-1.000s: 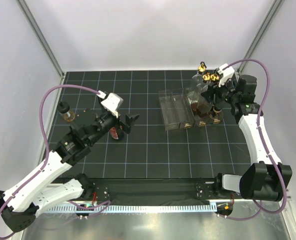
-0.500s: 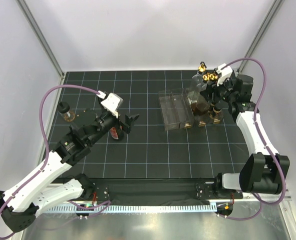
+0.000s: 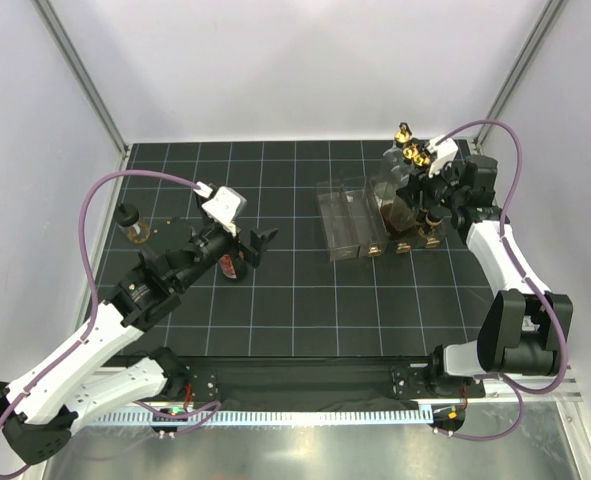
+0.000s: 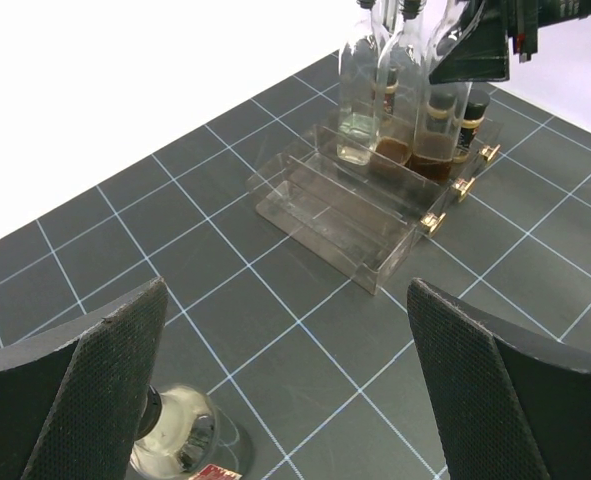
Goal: Organize the condiment bottles
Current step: Place the bottle in the storage box.
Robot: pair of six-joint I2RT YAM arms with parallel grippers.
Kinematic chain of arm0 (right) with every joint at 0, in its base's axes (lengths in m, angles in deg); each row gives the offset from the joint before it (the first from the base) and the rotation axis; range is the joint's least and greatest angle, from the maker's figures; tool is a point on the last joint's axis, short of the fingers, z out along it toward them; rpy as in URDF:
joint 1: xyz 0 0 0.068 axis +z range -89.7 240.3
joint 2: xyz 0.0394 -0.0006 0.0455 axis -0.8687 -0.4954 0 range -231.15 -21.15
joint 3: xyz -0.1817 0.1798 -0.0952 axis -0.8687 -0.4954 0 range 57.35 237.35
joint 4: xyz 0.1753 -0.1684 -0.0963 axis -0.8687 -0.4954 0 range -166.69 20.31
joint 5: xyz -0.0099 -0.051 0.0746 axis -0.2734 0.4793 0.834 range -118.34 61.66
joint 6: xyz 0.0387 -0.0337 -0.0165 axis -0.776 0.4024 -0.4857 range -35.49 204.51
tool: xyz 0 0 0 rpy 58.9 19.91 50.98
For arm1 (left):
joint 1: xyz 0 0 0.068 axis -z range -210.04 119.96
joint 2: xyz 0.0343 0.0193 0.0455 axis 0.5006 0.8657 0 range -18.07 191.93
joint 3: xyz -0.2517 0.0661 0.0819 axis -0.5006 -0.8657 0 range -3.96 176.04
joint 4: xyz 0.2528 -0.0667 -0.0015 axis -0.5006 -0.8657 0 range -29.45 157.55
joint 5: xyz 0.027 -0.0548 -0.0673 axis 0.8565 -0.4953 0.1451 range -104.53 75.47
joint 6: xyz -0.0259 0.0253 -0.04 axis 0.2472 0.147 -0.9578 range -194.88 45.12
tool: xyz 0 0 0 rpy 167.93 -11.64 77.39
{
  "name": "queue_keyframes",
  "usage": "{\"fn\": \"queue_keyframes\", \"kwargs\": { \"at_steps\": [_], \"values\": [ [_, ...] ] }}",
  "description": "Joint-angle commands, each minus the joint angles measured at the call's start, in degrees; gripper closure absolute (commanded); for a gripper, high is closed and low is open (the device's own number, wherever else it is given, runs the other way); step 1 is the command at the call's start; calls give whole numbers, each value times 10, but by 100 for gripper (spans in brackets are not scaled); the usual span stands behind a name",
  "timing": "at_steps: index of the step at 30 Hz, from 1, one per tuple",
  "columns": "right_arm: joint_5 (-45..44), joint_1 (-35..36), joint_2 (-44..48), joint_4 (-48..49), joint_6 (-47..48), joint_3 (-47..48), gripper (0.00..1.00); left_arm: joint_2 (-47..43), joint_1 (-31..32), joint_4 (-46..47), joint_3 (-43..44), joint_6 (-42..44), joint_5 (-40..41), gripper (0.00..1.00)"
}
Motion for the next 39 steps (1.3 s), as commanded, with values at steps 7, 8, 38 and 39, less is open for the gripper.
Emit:
{"fn": "queue_keyframes", "kwargs": {
  "at_steps": [7, 8, 38, 39],
  "values": [
    [24, -2, -19, 45, 23, 6, 96, -8, 0, 33, -12, 5, -2, 0],
    [23, -2, -20, 43, 26, 5, 96, -8, 0, 33, -13, 5, -3, 0],
    [-21, -2, 77, -9, 62, -45, 0, -9, -2, 37, -21, 0, -10, 0],
    [-23, -2, 83, -15, 62, -44, 0, -8, -2, 37, -20, -2, -10, 0]
  ]
}}
